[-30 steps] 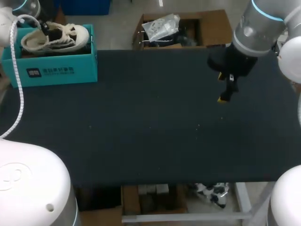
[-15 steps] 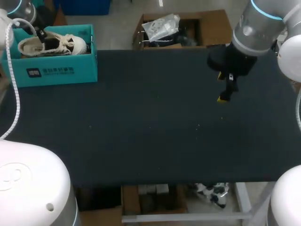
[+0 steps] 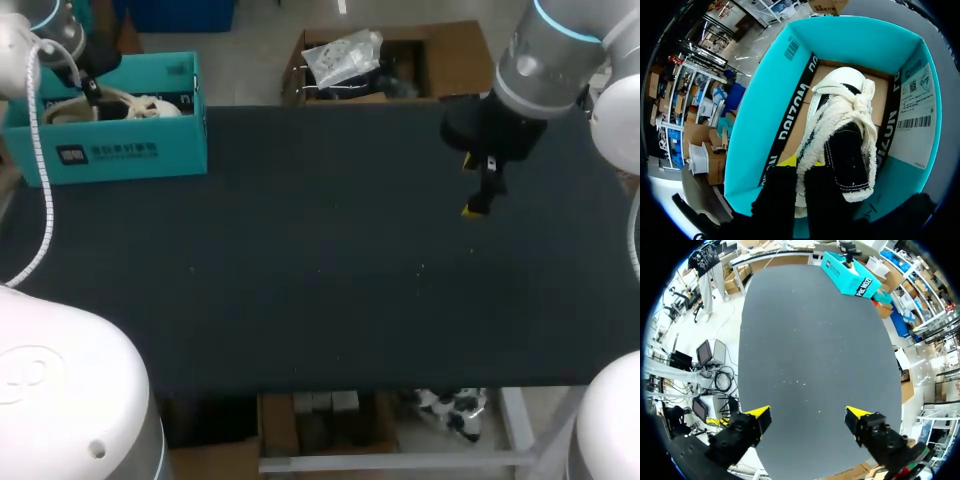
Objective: Open the shoe tongue, take the insole out of the shoe, put the insole back into the shoe, and pack the shoe into the shoebox
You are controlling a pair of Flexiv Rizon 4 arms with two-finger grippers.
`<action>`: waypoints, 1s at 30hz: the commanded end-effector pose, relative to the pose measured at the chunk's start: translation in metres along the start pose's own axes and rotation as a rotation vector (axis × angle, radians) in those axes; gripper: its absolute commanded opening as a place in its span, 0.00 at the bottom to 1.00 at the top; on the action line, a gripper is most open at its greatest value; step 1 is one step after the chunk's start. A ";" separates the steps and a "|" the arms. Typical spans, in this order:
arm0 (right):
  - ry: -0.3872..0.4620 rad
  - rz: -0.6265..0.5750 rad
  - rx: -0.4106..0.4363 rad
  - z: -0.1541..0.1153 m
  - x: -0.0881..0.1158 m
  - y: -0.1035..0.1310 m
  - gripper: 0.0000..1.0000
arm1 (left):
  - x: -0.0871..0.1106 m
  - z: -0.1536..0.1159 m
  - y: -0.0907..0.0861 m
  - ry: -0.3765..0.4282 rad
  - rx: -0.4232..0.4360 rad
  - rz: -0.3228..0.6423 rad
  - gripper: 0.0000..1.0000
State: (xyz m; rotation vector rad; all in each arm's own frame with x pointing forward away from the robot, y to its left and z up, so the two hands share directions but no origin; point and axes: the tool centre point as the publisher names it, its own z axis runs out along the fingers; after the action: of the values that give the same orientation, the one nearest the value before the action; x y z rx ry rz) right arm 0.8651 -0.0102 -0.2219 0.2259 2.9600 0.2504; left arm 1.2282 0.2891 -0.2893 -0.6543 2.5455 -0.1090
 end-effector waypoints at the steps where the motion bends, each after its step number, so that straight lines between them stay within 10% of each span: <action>1: 0.001 0.000 0.004 -0.001 0.000 0.001 1.00 | -0.018 0.027 -0.016 0.029 -0.084 -0.031 0.84; 2: 0.001 0.000 0.004 -0.001 0.000 0.001 1.00 | -0.019 0.029 -0.016 0.030 -0.086 -0.037 1.00; 15: 0.001 0.000 0.004 -0.001 0.000 0.001 1.00 | -0.008 -0.048 -0.032 0.024 -0.056 -0.117 1.00; 30: 0.001 0.000 0.004 -0.001 0.000 0.001 1.00 | 0.087 -0.151 -0.036 0.043 -0.095 -0.153 1.00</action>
State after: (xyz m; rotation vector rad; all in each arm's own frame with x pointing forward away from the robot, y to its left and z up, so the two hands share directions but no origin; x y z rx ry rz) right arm 0.8651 -0.0102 -0.2219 0.2257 2.9598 0.2507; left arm 1.1622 0.2319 -0.2354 -0.9150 2.6254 -0.0767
